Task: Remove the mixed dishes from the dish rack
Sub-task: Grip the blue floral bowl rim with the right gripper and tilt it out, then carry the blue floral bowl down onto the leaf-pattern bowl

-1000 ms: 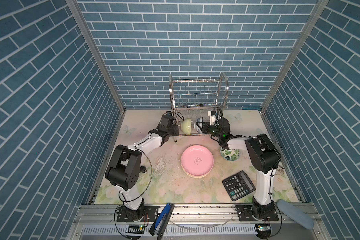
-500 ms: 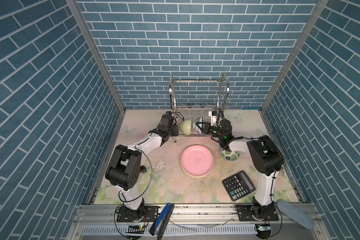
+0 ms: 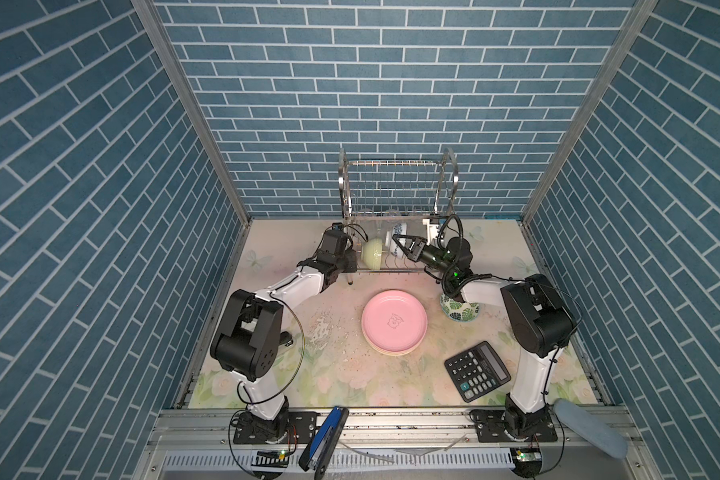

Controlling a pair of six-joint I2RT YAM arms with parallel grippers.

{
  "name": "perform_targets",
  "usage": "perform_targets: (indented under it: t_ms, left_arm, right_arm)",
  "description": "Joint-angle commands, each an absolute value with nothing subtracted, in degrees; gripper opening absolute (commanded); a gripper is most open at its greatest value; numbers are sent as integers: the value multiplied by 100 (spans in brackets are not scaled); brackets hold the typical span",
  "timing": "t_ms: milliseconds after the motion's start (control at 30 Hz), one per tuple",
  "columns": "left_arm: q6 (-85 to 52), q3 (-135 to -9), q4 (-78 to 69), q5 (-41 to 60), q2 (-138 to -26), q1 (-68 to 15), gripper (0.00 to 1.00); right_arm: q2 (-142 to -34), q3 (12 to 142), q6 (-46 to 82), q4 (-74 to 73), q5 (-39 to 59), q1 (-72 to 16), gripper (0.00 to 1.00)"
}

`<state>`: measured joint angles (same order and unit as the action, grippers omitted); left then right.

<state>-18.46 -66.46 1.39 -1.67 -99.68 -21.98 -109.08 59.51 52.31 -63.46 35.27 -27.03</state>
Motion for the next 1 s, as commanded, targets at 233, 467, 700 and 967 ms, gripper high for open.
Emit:
perform_targets:
  t_ms: [233,467,700,967]
  left_arm:
    - [-2125,-6565,149,-272,-9801,-2117,10]
    - [-2136,-6568,185,-302,-9755,-2118,10]
    - [-2144,-6548,246,-323,-9708,-2117,11]
    - [-2153,-6535,306,-299,-9656,-2118,11]
  right_arm:
    - [-10103,5415,5308,-6775,3625,-2841,0]
    - [-9662,4984,5166,-6304,3647,-3094,0]
    - [-8853,4537,4645,-5219,3507,-3388,0]
    - [-7456,4228,3438,-2515,2540,-3729,0]
